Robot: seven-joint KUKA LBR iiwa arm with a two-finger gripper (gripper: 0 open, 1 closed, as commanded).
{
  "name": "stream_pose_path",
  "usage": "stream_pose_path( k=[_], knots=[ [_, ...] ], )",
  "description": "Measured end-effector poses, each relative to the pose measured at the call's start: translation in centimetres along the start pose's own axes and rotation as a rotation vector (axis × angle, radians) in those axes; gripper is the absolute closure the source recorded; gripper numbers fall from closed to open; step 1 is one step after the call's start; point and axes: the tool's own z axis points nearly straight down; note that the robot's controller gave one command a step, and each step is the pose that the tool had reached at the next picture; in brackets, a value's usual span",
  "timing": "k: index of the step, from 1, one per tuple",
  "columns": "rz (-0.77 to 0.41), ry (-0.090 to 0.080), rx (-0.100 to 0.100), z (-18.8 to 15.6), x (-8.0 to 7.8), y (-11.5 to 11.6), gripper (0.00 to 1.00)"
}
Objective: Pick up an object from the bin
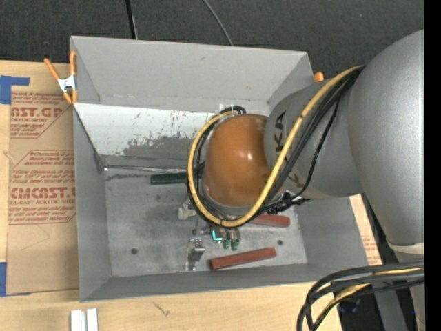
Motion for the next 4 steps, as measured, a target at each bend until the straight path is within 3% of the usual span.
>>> stream_pose_path(
  k=[1, 2, 3, 4],
  knots=[
    [0.001, -0.007, -0.001, -0.3, -0.2, 0.0, 0.0],
    [0.025, -0.012, -0.002, 3.9, -2.2, -5.4, 0.0],
    [0.031, -0.002, 0.001, 2.9, -1.7, -8.3, 0.0],
    [0.027, -0.004, 0.0, 1.9, -1.9, -8.5, 0.0]
  ],
)
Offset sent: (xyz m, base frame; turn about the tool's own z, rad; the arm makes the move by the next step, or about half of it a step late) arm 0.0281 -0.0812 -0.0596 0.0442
